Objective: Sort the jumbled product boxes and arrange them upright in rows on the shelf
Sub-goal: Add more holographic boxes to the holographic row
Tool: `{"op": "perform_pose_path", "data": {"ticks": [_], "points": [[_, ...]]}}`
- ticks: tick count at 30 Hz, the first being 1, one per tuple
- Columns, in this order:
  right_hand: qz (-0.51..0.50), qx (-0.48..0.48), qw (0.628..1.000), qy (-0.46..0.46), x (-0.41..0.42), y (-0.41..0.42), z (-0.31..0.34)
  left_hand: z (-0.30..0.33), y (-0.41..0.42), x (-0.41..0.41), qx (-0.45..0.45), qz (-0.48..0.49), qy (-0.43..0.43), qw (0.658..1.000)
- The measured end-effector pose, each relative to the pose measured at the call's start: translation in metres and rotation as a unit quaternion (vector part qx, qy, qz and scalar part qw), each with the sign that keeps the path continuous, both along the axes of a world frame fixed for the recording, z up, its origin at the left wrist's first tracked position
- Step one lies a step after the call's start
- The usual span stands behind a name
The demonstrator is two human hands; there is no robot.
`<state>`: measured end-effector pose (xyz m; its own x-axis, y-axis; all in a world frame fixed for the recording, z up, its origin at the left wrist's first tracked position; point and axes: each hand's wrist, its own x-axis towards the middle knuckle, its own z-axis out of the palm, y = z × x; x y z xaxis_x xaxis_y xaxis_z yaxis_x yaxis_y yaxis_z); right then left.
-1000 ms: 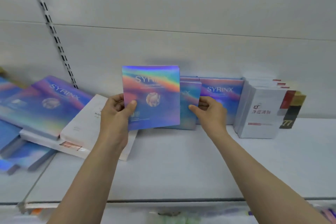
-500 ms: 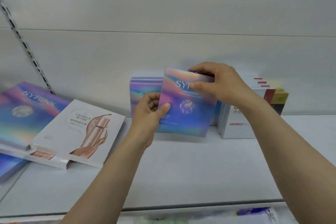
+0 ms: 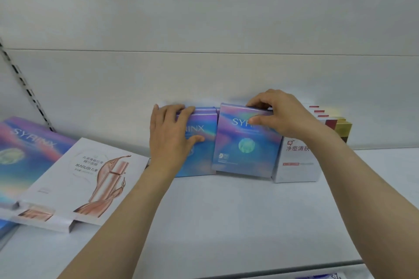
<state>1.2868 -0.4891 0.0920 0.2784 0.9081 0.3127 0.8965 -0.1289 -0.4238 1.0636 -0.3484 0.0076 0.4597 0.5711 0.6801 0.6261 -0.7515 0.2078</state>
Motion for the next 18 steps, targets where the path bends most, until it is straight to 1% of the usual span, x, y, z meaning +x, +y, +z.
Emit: {"op": "perform_pose_path", "data": {"ticks": [4,8,13,16,18], "points": [[0.002,-0.008,1.0,-0.019,0.003,-0.003,0.001,-0.003,0.004,-0.002,0.024,-0.009,-0.004,1.0],[-0.004,-0.018,1.0,-0.008,0.002,-0.002,-0.007,-0.004,0.01,-0.009,0.045,-0.027,-0.012,0.999],[-0.001,0.012,1.0,-0.027,-0.007,0.009,-0.023,-0.003,0.012,-0.01,0.028,-0.021,0.002,0.999],[-0.03,0.03,0.993,-0.111,-0.007,0.011,-0.026,-0.001,0.013,-0.01,0.022,-0.02,0.008,1.0],[-0.053,0.035,0.988,-0.142,-0.009,0.012,-0.029,-0.001,0.014,-0.01,0.021,-0.019,0.007,1.0]]}}
